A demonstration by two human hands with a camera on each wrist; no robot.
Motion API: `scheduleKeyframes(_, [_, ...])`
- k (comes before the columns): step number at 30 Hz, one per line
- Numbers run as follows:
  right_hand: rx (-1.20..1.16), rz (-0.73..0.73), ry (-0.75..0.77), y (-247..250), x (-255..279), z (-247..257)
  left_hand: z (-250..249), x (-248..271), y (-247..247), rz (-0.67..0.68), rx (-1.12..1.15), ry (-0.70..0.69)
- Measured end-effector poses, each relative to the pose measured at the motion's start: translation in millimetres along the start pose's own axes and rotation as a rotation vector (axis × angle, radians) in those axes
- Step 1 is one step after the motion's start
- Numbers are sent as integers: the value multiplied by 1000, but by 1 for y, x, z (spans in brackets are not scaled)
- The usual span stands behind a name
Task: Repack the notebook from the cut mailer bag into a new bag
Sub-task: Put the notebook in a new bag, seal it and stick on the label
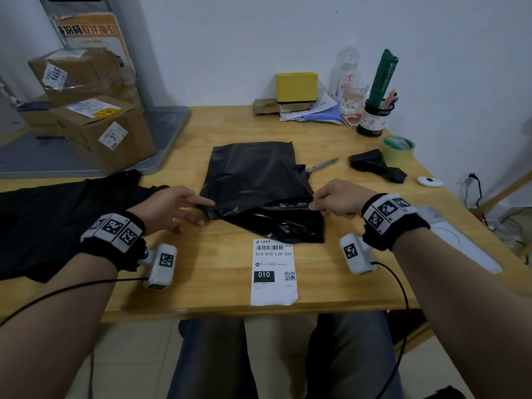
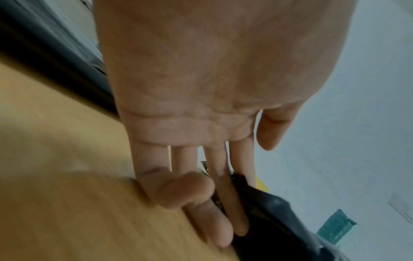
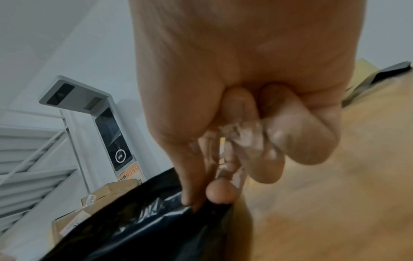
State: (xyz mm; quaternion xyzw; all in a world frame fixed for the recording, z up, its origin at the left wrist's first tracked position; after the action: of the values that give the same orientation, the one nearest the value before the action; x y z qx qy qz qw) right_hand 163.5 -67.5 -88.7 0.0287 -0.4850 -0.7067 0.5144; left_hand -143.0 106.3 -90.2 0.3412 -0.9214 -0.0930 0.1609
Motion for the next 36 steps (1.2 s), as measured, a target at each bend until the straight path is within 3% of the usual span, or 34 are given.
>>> scheduleKeyframes(4, [-9,40,-26,4,3,3,-2,-2,5,53,-359,-94])
scheduleKeyframes(6, [18,43,-26,8,5,7,-3,-3,5,40,-385,-122])
scheduleKeyframes(12, [98,43,-39,12,11,17,-4,-13,16,-167,-329,-153])
scheduleKeyframes(19, [173,67,-69,8,17,22,9,-12,12,-146,-267,-23])
scheduleKeyframes(29, [332,103,-142,7,23,42,33,-13,16,-169,-126,294])
scheduleKeyframes(36, [295,-24,-182,4,14,44,35,-19,17,-260,-303,296])
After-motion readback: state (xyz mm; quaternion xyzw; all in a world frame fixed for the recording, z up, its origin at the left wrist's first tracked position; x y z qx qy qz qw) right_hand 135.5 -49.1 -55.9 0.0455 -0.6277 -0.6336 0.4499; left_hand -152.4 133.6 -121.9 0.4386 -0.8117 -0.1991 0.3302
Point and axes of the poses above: each hand's wrist, its own x-axis away from the middle knuckle, its own y-axis out of the back of the hand, z = x × y, the point moved 6 cm from there along -x, towards the middle knuckle, and after that the axes turned 12 degrees about -y, right-handed, at the moved point
